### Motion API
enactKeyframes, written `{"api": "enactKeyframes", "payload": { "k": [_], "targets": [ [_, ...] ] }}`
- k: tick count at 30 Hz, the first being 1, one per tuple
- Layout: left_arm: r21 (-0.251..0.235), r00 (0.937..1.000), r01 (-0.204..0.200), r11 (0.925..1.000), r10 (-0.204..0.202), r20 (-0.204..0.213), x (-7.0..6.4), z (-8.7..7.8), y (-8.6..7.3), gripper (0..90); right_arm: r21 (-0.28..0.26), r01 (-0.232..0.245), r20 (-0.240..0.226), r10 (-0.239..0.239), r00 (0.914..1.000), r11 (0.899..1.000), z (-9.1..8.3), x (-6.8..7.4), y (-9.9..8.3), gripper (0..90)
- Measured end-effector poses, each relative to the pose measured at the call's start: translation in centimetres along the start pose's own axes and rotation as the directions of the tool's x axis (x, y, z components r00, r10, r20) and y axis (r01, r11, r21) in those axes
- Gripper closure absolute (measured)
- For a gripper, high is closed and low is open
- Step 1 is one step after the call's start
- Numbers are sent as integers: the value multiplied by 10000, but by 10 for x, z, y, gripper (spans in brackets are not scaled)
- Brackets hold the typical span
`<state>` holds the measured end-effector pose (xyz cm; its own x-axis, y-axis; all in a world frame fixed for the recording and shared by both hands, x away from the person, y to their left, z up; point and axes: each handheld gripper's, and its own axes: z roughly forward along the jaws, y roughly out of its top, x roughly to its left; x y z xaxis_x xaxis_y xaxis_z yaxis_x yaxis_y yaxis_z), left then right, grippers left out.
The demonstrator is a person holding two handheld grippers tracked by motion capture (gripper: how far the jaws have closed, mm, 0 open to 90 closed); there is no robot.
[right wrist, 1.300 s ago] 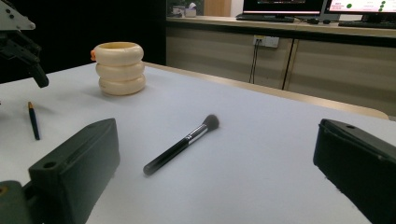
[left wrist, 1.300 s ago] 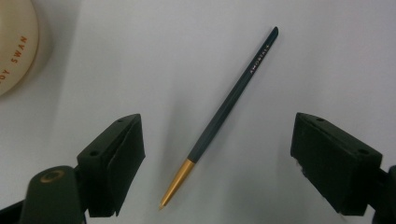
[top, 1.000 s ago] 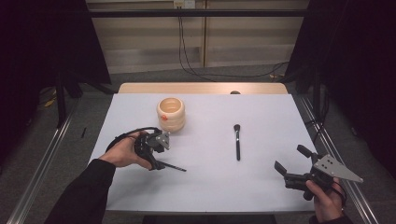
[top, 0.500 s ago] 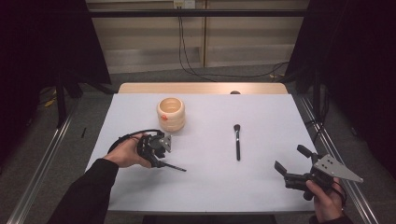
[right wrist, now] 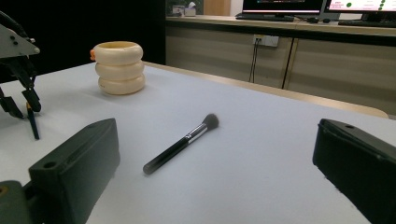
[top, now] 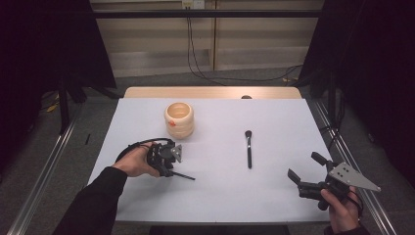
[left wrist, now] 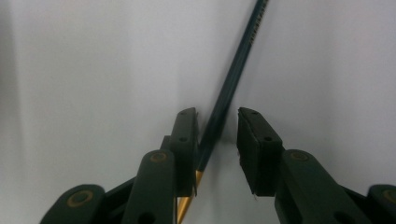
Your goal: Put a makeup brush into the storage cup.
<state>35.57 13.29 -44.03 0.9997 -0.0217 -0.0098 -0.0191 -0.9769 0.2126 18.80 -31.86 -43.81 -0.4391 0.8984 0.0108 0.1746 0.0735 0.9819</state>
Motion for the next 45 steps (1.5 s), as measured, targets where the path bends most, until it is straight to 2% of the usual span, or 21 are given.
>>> {"api": "enactKeyframes", "payload": {
  "k": [1, 2, 4, 7, 9, 10, 11, 12, 14, 15, 18, 20, 21, 23, 27, 28, 31, 32, 35, 39, 45],
  "targets": [
    [-268, 9997, 227, 9994, -227, 10, -2, 3, 0, 701, 4, -1, 3, 1, 10000, 10000, 0, 0, 0, 1],
    [-103, 10000, 70, 9999, -69, 39, 0, 3, 1, 701, 4, -1, 3, 1, 10000, 10000, 0, 0, 0, 1],
    [7, 9997, 215, 9998, -215, 92, -1, 2, 2, 723, -23, -2, 34, 2, 10000, 10000, 0, 0, 0, 1],
    [106, 9999, 15, 9999, -16, 137, 0, 3, 2, 749, 3, -1, -3, 1, 10000, 10000, 0, 0, 0, 1],
    [5, 9993, 317, 9995, -317, 205, -1, 4, 2, 764, 8, 8, 2, -8, 10000, 10000, 0, 0, 0, 1],
    [43, 9994, 259, 9997, -260, 238, 0, 4, 2, 770, 10, -2, 0, 2, 10000, 10000, 0, 0, 0, 1],
    [-175, 9970, 738, 9971, -734, 242, -3, 5, 2, 772, -6, -5, 23, 5, 10000, 10000, 0, 0, 0, 1],
    [81, 9986, 456, 9989, -458, 265, 0, 4, 2, 782, -14, -5, 31, 5, 10000, 10000, 0, 0, 0, 1],
    [-11, 9961, 809, 9967, -808, 353, 0, 5, 2, 788, -24, 16, 36, -16, 10000, 10000, 0, 0, 0, 1],
    [217, 9960, 763, 9968, -772, 447, 1, 4, 2, 792, -9, -5, 31, 5, 10000, 10000, 0, 0, 0, 1],
    [-45, 9923, 1140, 9935, -1137, 497, 3, 5, 1, 798, -21, 6, 17, -6, 10000, 10000, 0, 0, 0, 0],
    [170, 9929, 1022, 9946, -1031, 592, 5, 4, 2, 803, 4, 27, -6, -27, 10000, 10000, 0, 0, 0, 1],
    [64, 9886, 1377, 9905, -1378, 600, 3, 5, 2, 806, 11, 5, -25, -5, 10000, 10000, 0, 0, 0, 0],
    [188, 9914, 1169, 9930, -1178, 568, 5, 5, 2, 816, -9, -25, 18, 25, 10000, 10000, 0, 0, 0, 0],
    [148, 9864, 1521, 9883, -1527, 611, 5, 5, 2, 834, 21, -23, -35, 23, 10000, 10000, 0, 0, 0, 0],
    [203, 9880, 1421, 9896, -1431, 580, 6, 5, 2, 834, 21, -23, -35, 23, 10000, 10000, 0, 0, 0, 0],
    [228, 9847, 1627, 9864, -1638, 593, 6, 5, 3, 837, 3, -34, -50, 34, 10000, 10000, 0, -1, -1, 0],
    [285, 9815, 1786, 9835, -1801, 651, 6, 4, 3, 837, 0, -52, -43, 52, 10000, 10000, 0, 0, -1, 0],
    [321, 9835, 1678, 9853, -1696, 634, 8, 4, 3, 837, 34, -63, -60, 63, 10000, 10000, 0, 0, 0, 0],
    [192, 9775, 1992, 9798, -2000, 664, 7, 3, 2, 837, 30, -57, -62, 58, 10000, 10000, 1, 0, 0, 0],
    [284, 9760, 2002, 9793, -2019, 818, 9, 2, 1, 837, 29, -55, -51, 55, 10000, 10000, 1, 0, 0, 0]
  ]
}}
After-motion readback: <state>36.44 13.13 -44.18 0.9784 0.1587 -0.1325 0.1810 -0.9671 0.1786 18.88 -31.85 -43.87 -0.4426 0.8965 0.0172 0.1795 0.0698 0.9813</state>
